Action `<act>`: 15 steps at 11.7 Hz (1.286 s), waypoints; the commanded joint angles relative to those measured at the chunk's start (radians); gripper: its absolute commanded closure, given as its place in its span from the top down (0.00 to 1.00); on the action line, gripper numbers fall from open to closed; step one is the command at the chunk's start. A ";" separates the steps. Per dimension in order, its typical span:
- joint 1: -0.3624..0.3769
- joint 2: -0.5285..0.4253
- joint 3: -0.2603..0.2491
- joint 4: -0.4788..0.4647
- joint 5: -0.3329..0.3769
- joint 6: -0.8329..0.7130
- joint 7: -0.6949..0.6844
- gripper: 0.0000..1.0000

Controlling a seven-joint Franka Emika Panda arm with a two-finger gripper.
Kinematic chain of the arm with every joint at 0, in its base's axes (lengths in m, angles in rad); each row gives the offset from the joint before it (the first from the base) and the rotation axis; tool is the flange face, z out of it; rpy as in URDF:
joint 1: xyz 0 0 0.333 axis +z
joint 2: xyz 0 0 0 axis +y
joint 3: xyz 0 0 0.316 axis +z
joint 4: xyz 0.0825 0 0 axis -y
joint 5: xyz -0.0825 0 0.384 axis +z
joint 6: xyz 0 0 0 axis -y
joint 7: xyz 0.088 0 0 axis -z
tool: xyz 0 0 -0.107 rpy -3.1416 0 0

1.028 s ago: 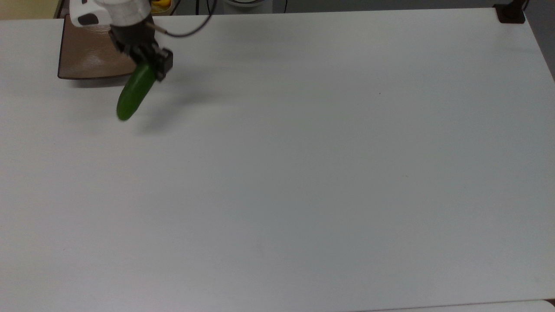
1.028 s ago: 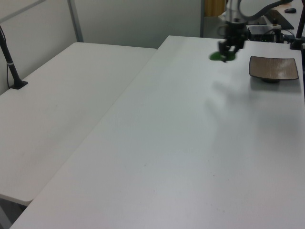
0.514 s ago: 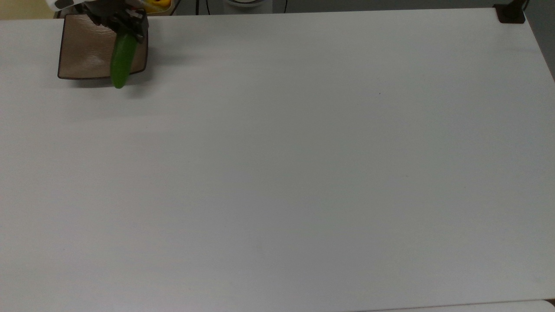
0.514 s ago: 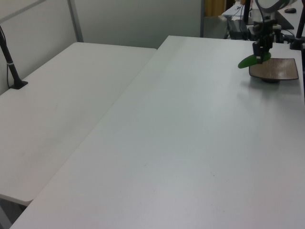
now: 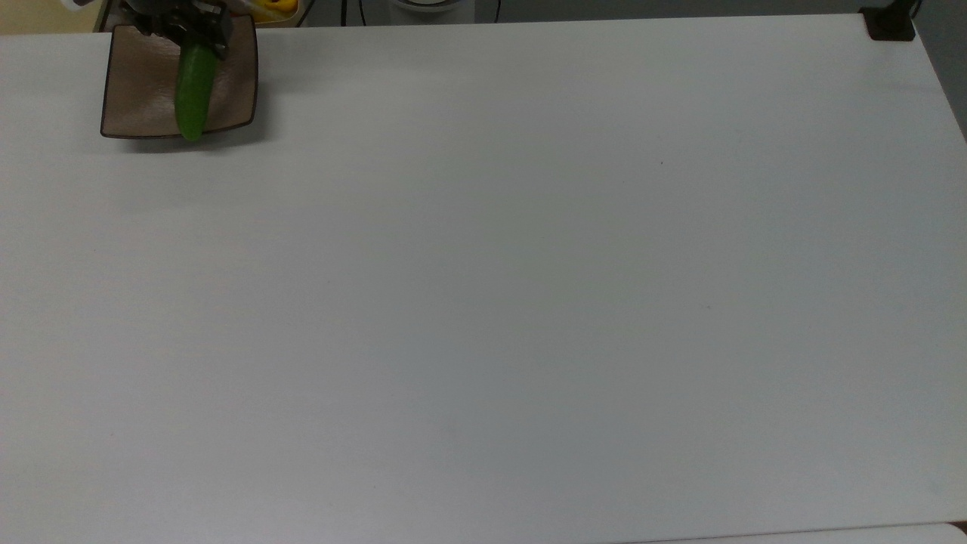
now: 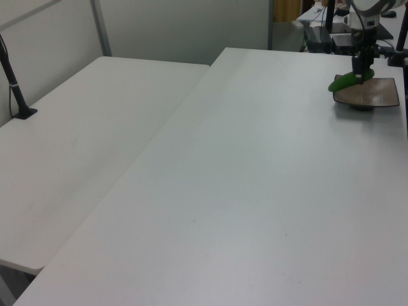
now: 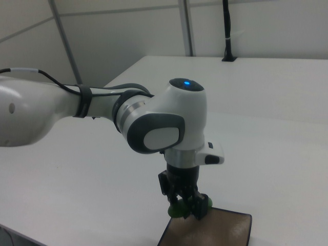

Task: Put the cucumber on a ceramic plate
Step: 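Lower the cucumber onto the plate and open the gripper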

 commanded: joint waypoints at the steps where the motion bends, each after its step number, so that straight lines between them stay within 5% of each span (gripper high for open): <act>1: -0.003 -0.018 -0.019 -0.041 -0.003 0.019 -0.048 0.54; 2: -0.005 -0.011 -0.019 -0.041 -0.003 0.019 -0.048 0.75; 4: -0.003 -0.009 -0.020 -0.041 -0.003 0.019 -0.038 0.87; 10: 0.010 -0.026 -0.019 0.008 0.012 0.019 -0.015 0.90; 13: 0.032 -0.034 -0.011 0.127 0.174 0.031 0.082 0.90; 15: 0.073 -0.034 0.027 0.225 0.187 0.019 0.237 0.91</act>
